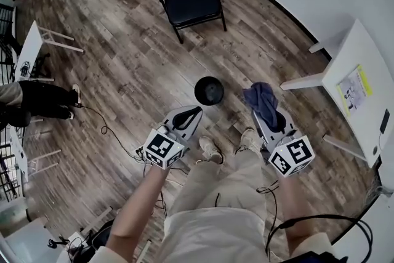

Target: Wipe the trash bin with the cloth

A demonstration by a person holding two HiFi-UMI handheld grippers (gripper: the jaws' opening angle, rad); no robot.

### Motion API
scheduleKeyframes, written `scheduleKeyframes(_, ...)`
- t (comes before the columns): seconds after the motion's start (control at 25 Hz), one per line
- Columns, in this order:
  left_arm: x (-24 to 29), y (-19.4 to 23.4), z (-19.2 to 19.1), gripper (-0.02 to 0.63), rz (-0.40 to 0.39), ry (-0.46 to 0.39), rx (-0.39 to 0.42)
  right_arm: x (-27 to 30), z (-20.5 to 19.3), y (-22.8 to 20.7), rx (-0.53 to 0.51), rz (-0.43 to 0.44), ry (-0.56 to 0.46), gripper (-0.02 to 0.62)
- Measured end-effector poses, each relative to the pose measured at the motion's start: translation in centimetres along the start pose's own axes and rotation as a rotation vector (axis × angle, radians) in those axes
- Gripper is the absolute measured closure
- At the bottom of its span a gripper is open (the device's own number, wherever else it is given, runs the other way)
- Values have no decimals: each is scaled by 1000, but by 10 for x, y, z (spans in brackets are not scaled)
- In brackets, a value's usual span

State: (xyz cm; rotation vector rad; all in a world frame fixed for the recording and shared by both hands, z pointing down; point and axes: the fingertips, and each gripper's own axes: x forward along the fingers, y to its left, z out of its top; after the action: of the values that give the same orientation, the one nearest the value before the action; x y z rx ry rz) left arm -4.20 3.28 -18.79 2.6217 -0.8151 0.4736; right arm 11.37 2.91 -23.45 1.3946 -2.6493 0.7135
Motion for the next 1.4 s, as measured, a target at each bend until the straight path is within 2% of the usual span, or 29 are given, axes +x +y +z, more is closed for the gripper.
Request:
scheduleKeyframes(0.32, 27, 25, -74, 598, 34, -6, -38, 38, -67, -20, 14, -4, 41, 482)
scheduleKeyframes(0.48, 53, 39, -127, 598, 53, -9, -73, 57, -116, -45, 26, -8, 52, 483)
scheduleKeyframes(0.72, 103, 69, -198, 598, 54, -8, -76, 95, -190, -86, 49, -18, 63, 483)
scheduleKeyframes(1.12, 165, 109, -321, 598, 96, -52, -116, 148, -343, -152, 42, -4, 94, 486)
scheduleKeyframes(1.32, 205, 130, -391, 598, 81, -72, -181, 177, -419, -187, 45, -13, 97, 486)
scheduleKeyframes(1.4, 221, 141, -418, 598, 86, -68, -181, 191, -448, -198, 44, -6, 98, 486)
